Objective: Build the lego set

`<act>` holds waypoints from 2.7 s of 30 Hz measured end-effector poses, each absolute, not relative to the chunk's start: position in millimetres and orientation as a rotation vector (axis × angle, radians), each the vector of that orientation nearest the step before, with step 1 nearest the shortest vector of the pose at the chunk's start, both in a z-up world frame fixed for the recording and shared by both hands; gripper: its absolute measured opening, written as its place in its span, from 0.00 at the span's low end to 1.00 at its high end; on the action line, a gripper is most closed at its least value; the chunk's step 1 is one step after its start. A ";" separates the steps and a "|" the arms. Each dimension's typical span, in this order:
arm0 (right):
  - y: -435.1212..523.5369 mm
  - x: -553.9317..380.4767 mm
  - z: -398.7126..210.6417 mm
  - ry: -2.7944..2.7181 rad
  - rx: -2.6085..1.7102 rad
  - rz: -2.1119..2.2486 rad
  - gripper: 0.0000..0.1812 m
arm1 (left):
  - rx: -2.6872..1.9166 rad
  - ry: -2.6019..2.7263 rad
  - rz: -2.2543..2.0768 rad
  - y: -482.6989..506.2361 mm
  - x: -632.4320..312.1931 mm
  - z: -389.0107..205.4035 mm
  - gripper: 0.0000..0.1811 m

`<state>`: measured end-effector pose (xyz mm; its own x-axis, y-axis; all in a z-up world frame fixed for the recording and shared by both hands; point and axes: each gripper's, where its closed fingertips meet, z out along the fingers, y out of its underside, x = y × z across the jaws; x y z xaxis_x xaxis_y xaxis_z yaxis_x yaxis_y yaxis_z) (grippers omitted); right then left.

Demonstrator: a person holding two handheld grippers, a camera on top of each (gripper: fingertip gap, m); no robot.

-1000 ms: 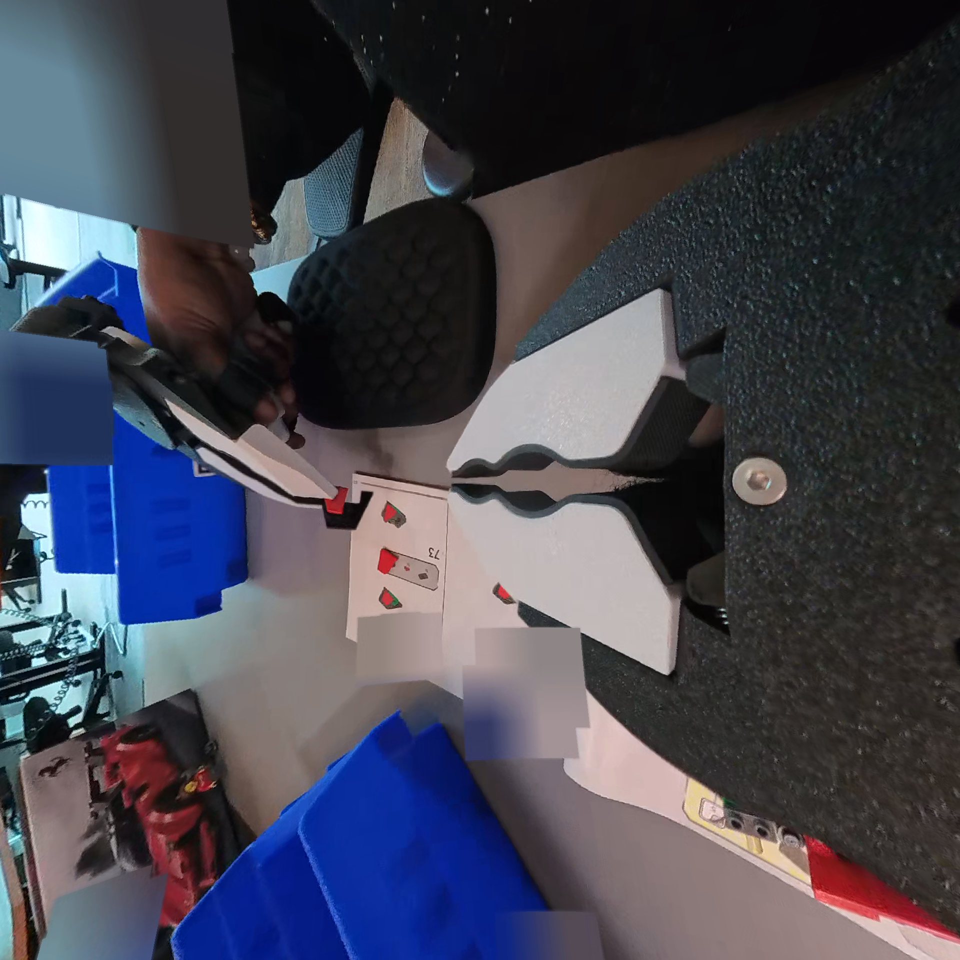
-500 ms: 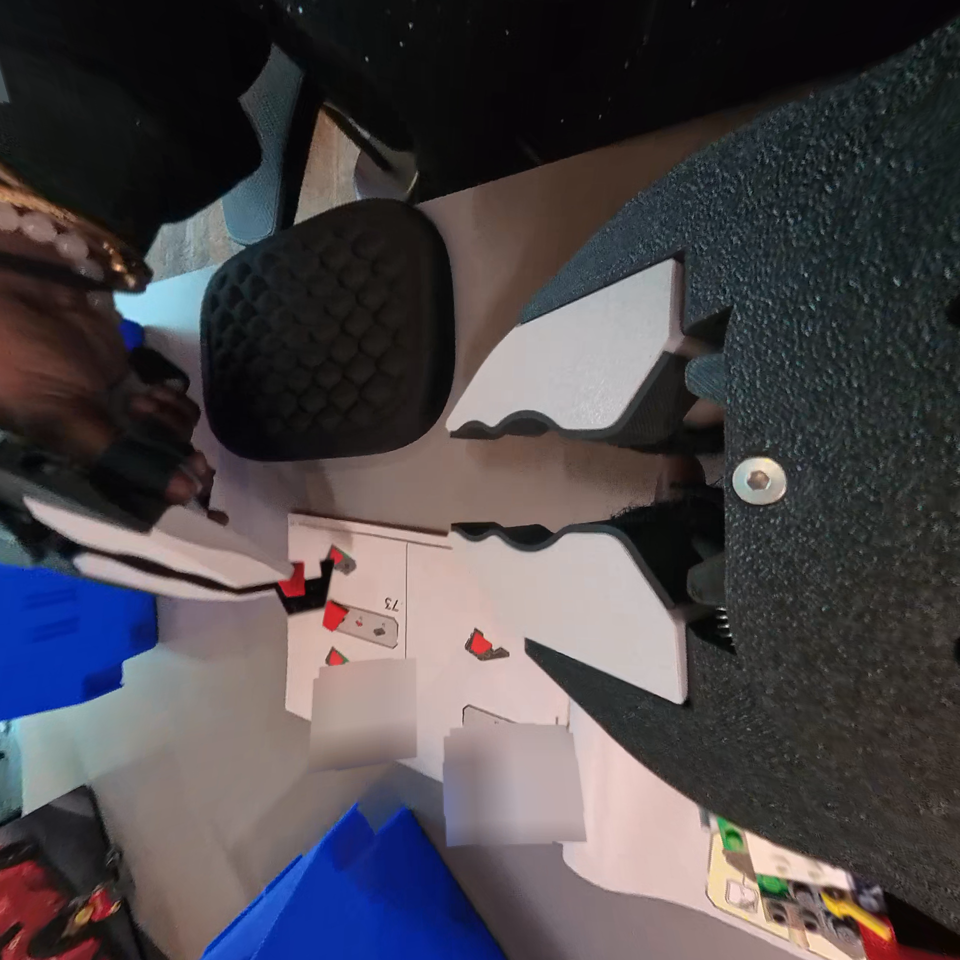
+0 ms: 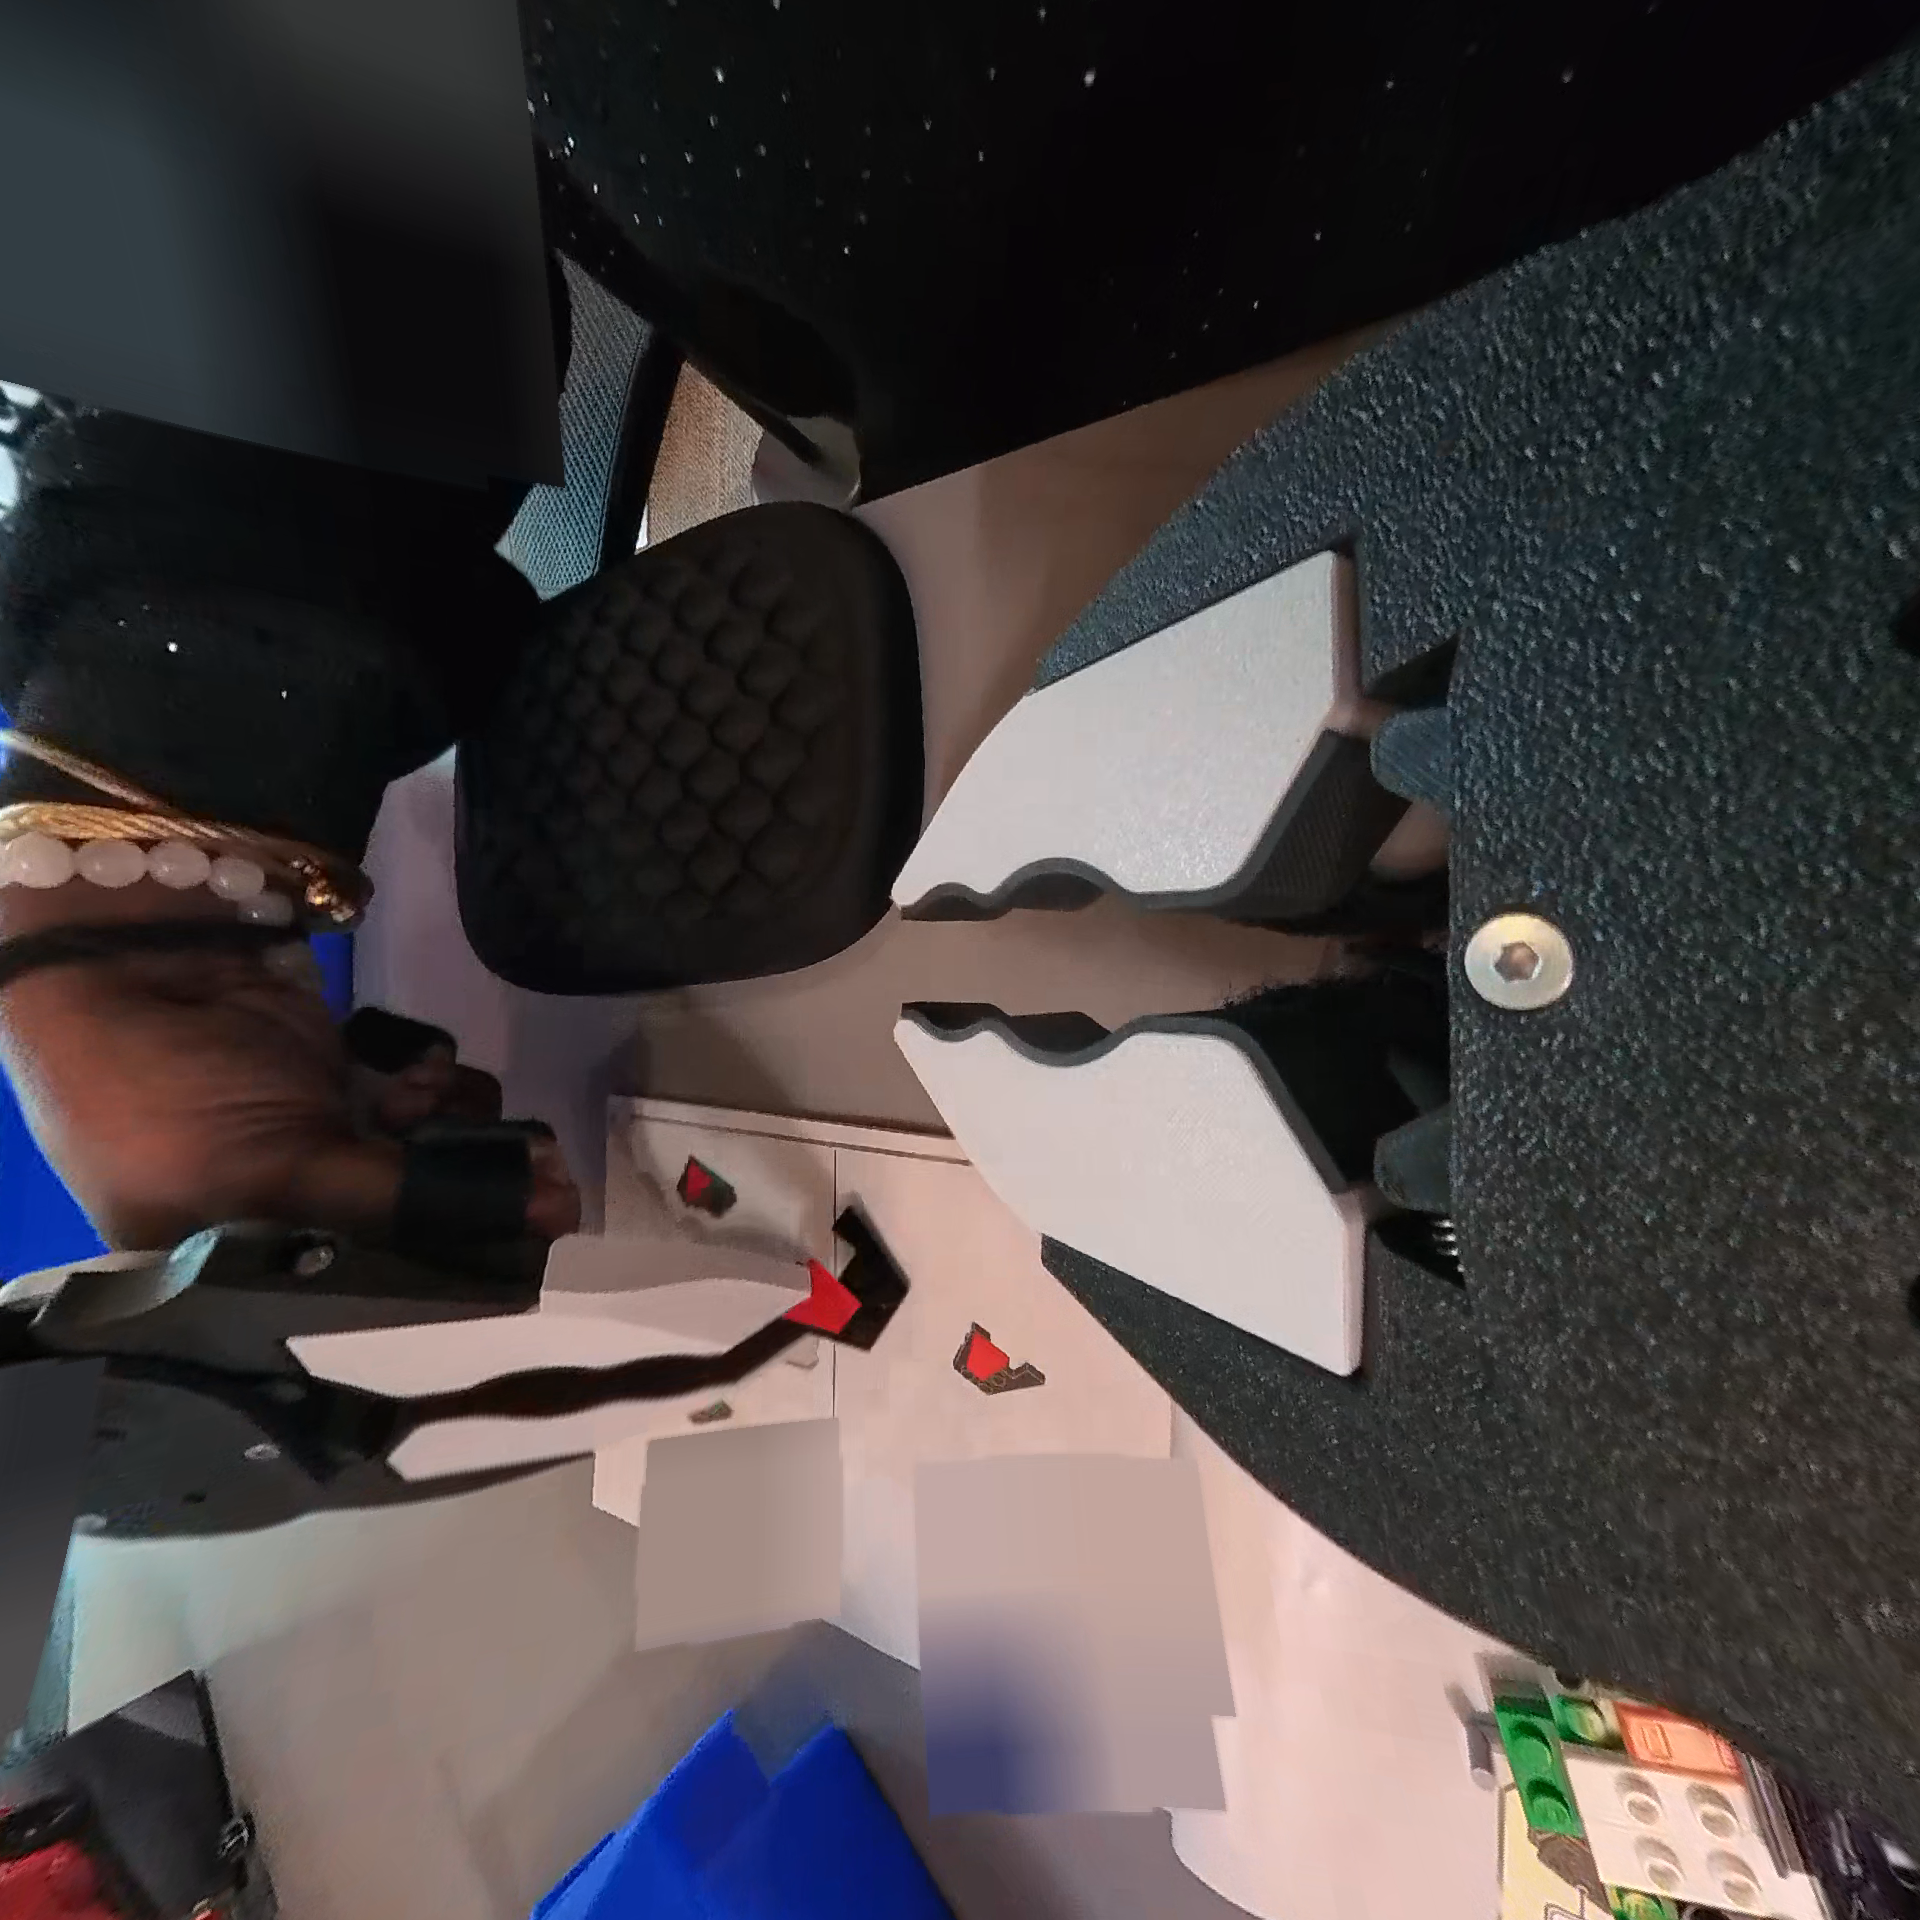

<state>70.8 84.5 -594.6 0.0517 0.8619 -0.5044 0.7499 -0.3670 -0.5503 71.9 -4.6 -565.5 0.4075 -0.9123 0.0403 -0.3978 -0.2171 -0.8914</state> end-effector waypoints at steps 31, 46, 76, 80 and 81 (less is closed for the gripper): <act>198.3 91.6 -499.0 -1.328 -1.783 0.694 0.10 | -1.624 0.980 -0.775 8.1 63.2 -542.8 0.00; 259.7 33.0 -606.7 -2.257 -2.190 -0.082 0.00 | -1.551 0.903 -0.838 6.6 56.7 -528.0 0.01; 259.9 32.8 -606.7 -2.108 -2.330 -0.001 0.09 | -1.552 0.876 -0.838 8.4 53.3 -525.5 0.01; 245.0 43.7 -548.9 -2.000 -2.207 0.155 0.09 | -1.560 0.840 -0.816 12.6 49.1 -523.7 0.01; 234.1 50.9 -533.8 -1.986 -2.166 0.199 0.09 | -1.562 0.828 -0.809 13.8 47.7 -523.1 0.01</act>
